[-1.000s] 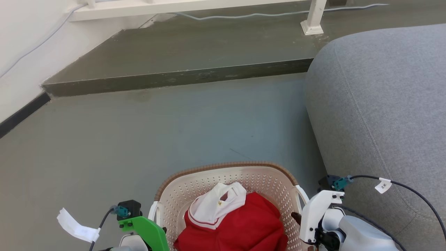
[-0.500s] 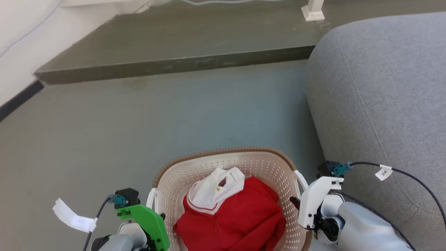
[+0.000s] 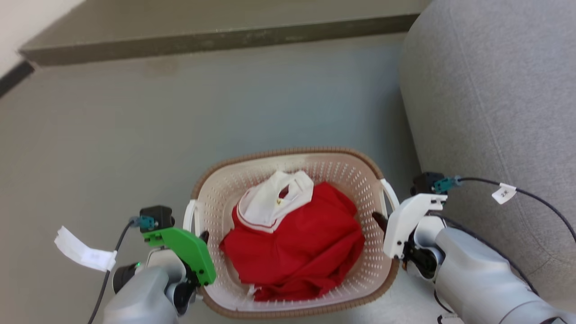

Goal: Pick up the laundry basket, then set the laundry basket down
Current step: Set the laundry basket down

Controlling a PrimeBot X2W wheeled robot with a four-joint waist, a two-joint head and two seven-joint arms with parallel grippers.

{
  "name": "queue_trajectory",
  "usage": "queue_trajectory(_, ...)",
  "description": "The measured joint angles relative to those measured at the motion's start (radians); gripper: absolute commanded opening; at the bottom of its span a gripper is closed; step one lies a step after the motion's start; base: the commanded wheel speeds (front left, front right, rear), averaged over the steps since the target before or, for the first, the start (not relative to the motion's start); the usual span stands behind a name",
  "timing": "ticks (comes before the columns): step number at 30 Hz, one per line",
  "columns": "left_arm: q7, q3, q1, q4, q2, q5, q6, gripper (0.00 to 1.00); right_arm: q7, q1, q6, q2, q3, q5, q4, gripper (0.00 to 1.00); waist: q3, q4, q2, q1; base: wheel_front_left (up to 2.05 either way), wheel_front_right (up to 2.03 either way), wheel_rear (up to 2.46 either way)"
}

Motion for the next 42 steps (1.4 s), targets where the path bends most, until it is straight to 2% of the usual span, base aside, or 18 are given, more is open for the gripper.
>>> queue_trajectory(20, -0.082, 0.018, -0.213, -0.003, 0.001, 0.018, 0.0, 0.0, -0.075, -0.197, 0.0, -0.031, -0.006, -0.006, -0.025, 0.0, 0.262, 0.003, 0.0, 0.0001, 0.0, 0.0, 0.0)
queue_trajectory(42, -0.153, 0.022, -0.383, 0.022, 0.001, 0.052, 0.0, 0.0, -0.145, -0.328, 0.0, -0.038, -0.013, -0.009, -0.026, 0.0, 0.542, 0.007, 0.0, 0.0002, 0.0, 0.0, 0.0)
